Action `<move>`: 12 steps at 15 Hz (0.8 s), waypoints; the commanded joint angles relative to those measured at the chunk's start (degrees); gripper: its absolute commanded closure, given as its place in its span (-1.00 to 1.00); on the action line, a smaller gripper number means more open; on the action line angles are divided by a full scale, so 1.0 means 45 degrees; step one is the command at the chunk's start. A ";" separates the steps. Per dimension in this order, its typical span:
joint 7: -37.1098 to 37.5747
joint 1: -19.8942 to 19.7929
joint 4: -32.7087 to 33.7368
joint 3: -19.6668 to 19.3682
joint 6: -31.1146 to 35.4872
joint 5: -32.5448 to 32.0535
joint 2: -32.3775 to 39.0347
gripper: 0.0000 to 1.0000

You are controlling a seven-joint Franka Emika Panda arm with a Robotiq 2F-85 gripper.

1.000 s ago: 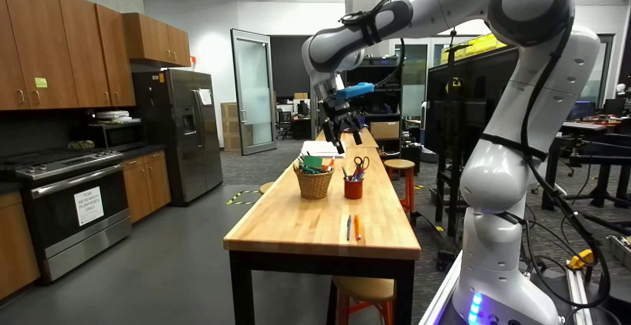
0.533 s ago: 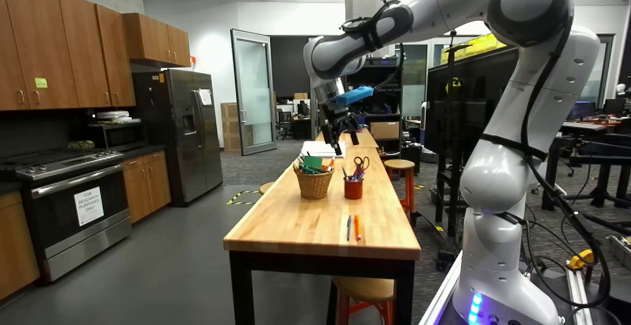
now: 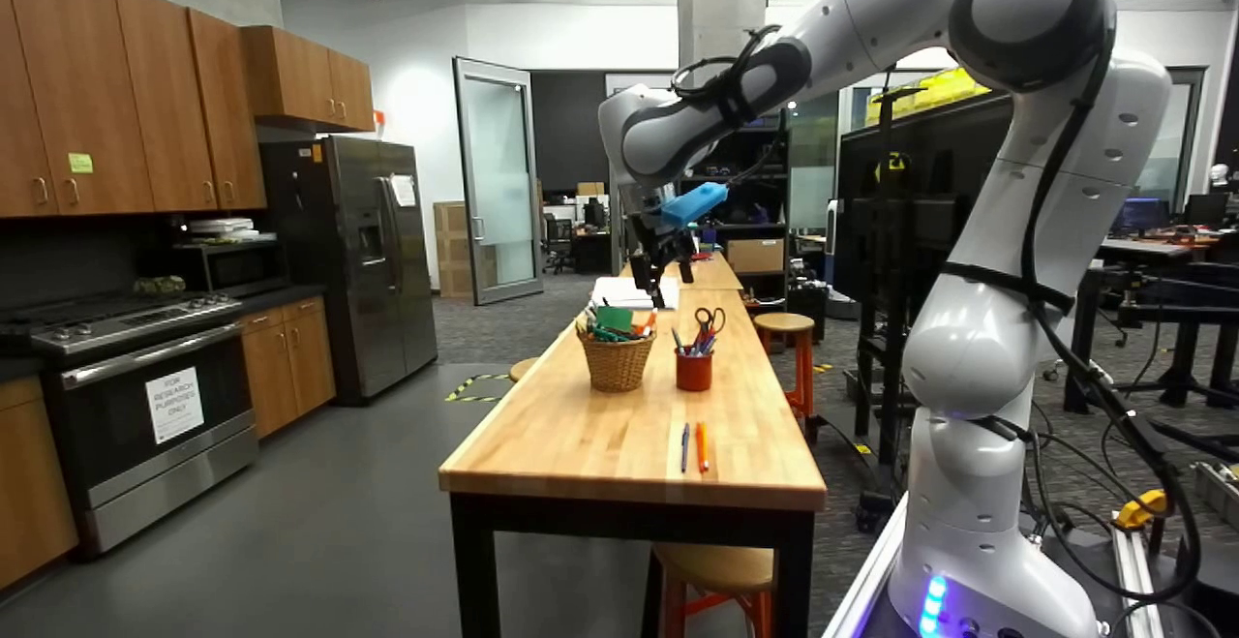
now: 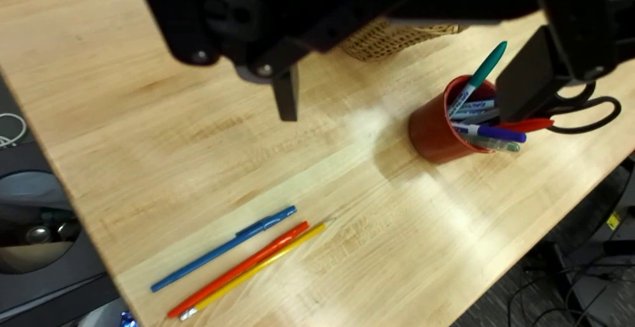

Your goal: Remove the green pencil from the stationary basket and put it on the table

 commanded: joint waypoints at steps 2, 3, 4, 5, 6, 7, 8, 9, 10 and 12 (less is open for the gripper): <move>-0.0060 -0.0044 0.0175 -0.0003 0.1422 -0.0724 0.0559 -1.00; 0.0004 -0.0054 0.0237 0.0043 0.1591 -0.0928 0.0715 -1.00; -0.0013 -0.0044 0.0295 0.0068 0.1716 -0.1105 0.0842 -1.00; -0.0012 -0.0026 0.0367 0.0137 0.1763 -0.1383 0.1030 -1.00; 0.0103 -0.0012 0.0385 0.0201 0.1888 -0.1652 0.1148 -1.00; 0.0272 0.0003 0.0503 0.0322 0.1802 -0.2021 0.1352 -1.00; 0.0366 0.0034 0.0539 0.0387 0.1880 -0.2322 0.1495 -1.00; 0.0355 0.0092 0.0629 0.0443 0.1879 -0.2567 0.1654 -1.00; 0.0316 0.0156 0.0739 0.0503 0.1882 -0.2728 0.1813 -1.00; 0.0350 0.0281 0.0963 0.0637 0.1849 -0.3034 0.2153 -1.00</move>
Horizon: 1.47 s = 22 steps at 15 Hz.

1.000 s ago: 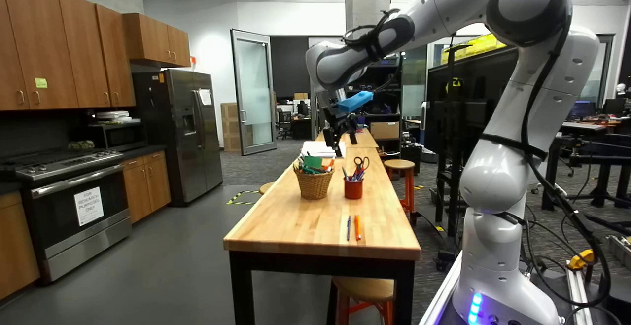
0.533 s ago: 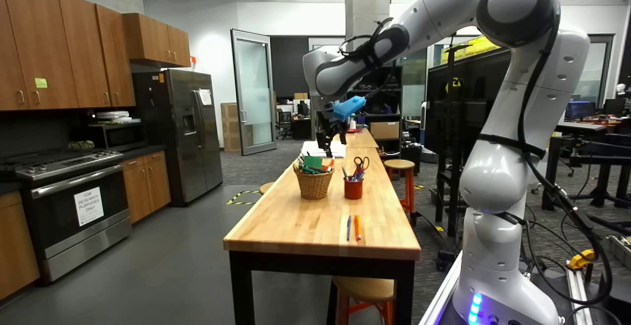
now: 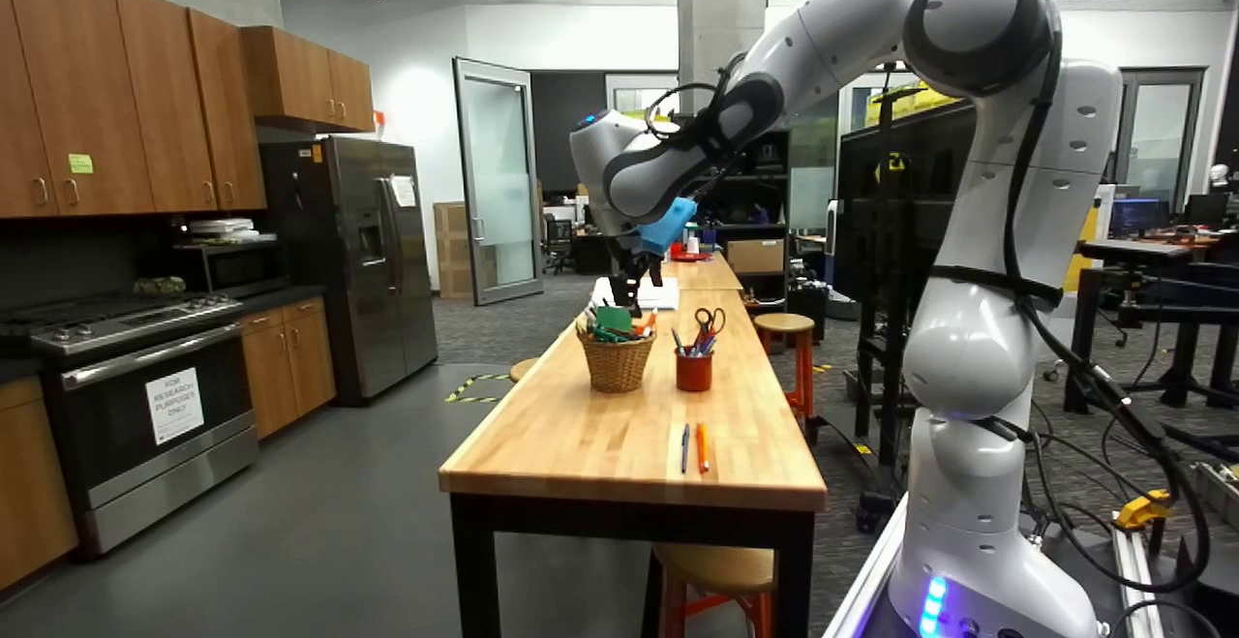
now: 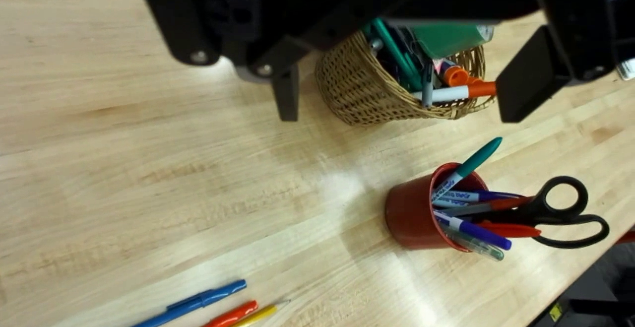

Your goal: Remove the green pencil from the stationary basket and put it on the table

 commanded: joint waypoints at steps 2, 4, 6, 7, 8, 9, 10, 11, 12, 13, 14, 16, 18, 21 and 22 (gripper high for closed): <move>0.0384 0.0321 0.0867 0.0323 -0.0196 -0.0847 0.1031 -1.00; 0.0739 0.0493 0.1231 0.0431 -0.0342 -0.1050 0.1475 -1.00; 0.1188 0.0674 0.1662 0.0491 -0.0557 -0.1033 0.1961 -1.00; 0.1538 0.0767 0.1888 0.0517 -0.0711 -0.1061 0.2215 -1.00; 0.1879 0.0859 0.2108 0.0518 -0.0896 -0.1109 0.2451 -1.00; 0.2200 0.0956 0.2341 0.0507 -0.1078 -0.1160 0.2712 -1.00; 0.2536 0.1049 0.2564 0.0486 -0.1318 -0.1184 0.2966 -1.00; 0.2774 0.1149 0.2771 0.0456 -0.1534 -0.1154 0.3199 -1.00; 0.2900 0.1227 0.2920 0.0414 -0.1628 -0.1111 0.3408 -1.00; 0.3058 0.1300 0.3084 0.0378 -0.1757 -0.1118 0.3598 -1.00; 0.3179 0.1356 0.3250 0.0339 -0.1822 -0.1100 0.3806 -1.00; 0.3382 0.1466 0.3579 0.0269 -0.1926 -0.1002 0.4167 -1.00; 0.3334 0.1552 0.3857 0.0212 -0.1925 -0.0838 0.4503 -1.00; 0.3126 0.1651 0.4170 0.0130 -0.1792 -0.0897 0.4886 -1.00; 0.3061 0.1657 0.4245 0.0099 -0.1756 -0.0883 0.4980 -1.00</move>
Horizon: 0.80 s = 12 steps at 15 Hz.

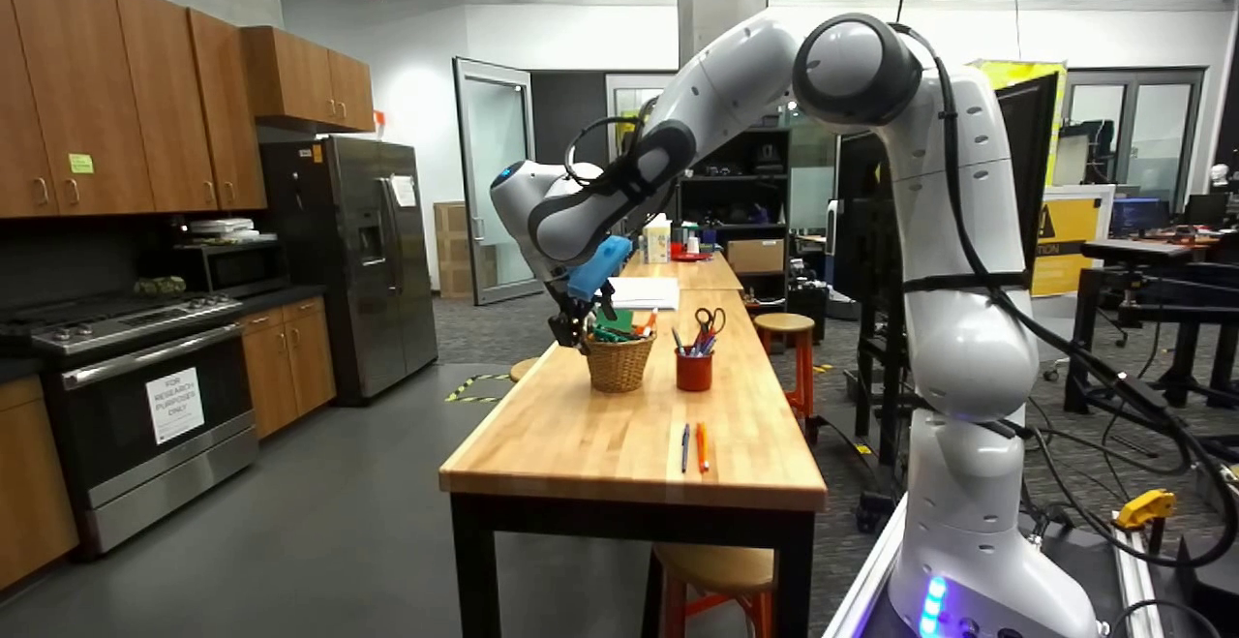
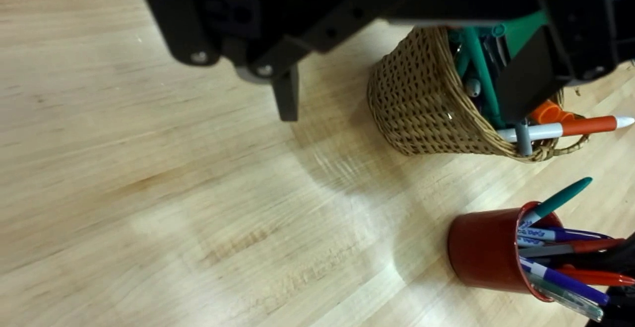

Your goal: Remove the green pencil from the stationary basket and put it on the table

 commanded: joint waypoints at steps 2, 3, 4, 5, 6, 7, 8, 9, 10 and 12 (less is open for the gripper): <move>-0.0328 0.0243 0.0707 -0.0336 -0.0145 0.0120 0.0606 -1.00; -0.0390 0.0236 0.0765 -0.0377 -0.0116 0.0103 0.0685 -1.00; -0.0436 0.0223 0.0828 -0.0428 -0.0086 0.0081 0.0768 -1.00; -0.0514 0.0212 0.0899 -0.0481 -0.0065 0.0047 0.0823 -1.00; -0.0631 0.0195 0.0952 -0.0537 -0.0029 0.0046 0.0883 -1.00; -0.0766 0.0171 0.0998 -0.0596 0.0033 0.0042 0.0939 -1.00; -0.0887 0.0155 0.1042 -0.0654 0.0099 0.0030 0.0994 -1.00; -0.1047 0.0137 0.1093 -0.0709 0.0170 0.0040 0.1056 -1.00; -0.1157 0.0131 0.1132 -0.0764 0.0225 0.0028 0.1095 -1.00; -0.1402 0.0116 0.1228 -0.0863 0.0327 0.0035 0.1213 -1.00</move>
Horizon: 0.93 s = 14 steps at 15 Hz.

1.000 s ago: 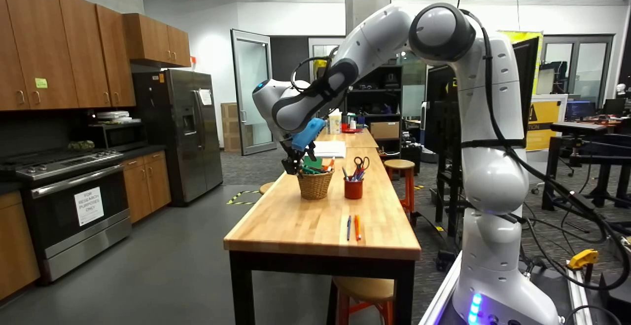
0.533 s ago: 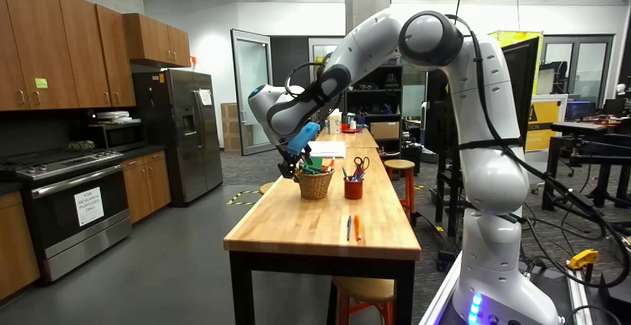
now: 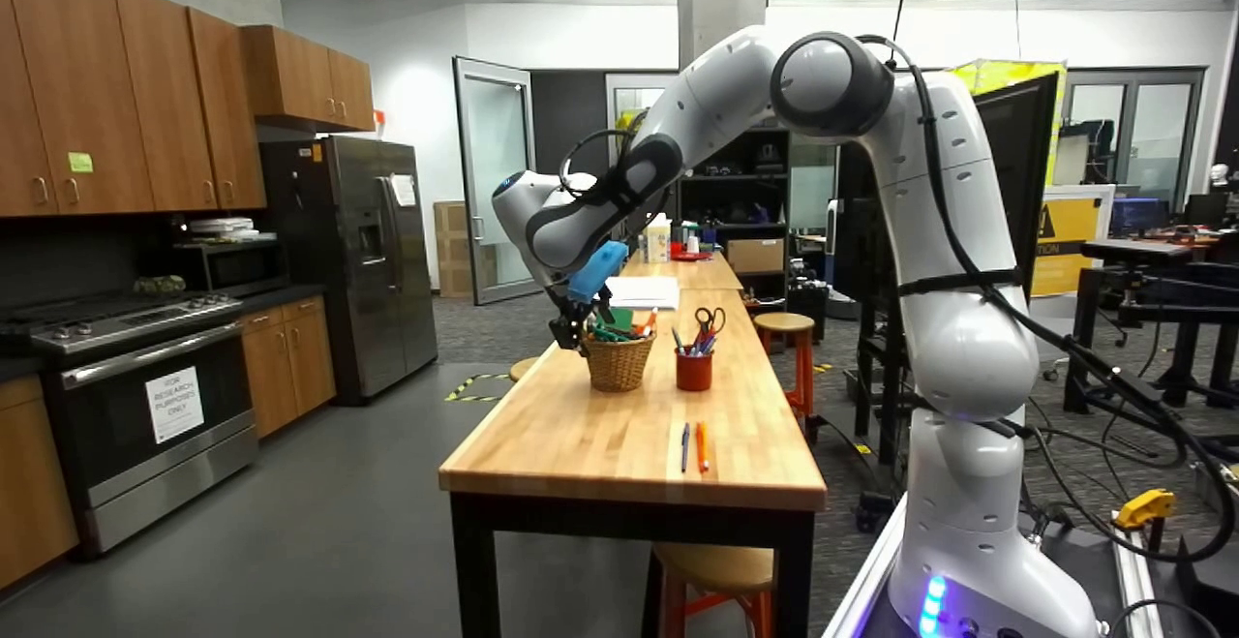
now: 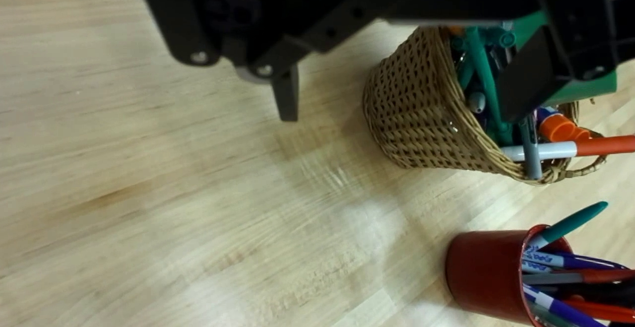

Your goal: Remove the green pencil from the stationary basket and put it on the table

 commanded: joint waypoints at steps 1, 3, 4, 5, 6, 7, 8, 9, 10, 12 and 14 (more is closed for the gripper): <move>-0.0646 0.0066 0.0400 -0.0267 0.0151 0.0025 0.0292 -1.00; -0.0847 0.0056 0.0454 -0.0340 0.0268 0.0026 0.0396 -1.00; -0.0935 0.0048 0.0483 -0.0370 0.0313 0.0036 0.0453 -1.00; -0.1027 0.0044 0.0507 -0.0400 0.0347 0.0039 0.0496 -1.00; -0.1123 0.0035 0.0536 -0.0425 0.0395 0.0063 0.0534 -1.00; -0.1209 0.0032 0.0561 -0.0444 0.0420 0.0087 0.0579 -1.00; -0.1294 0.0035 0.0571 -0.0466 0.0447 0.0073 0.0609 -1.00; -0.1351 0.0033 0.0601 -0.0488 0.0477 0.0067 0.0646 -1.00; -0.1430 0.0027 0.0635 -0.0509 0.0493 0.0067 0.0688 -1.00; -0.1571 0.0010 0.0660 -0.0562 0.0535 0.0036 0.0726 -1.00; -0.1697 -0.0016 0.0693 -0.0618 0.0568 0.0026 0.0767 -1.00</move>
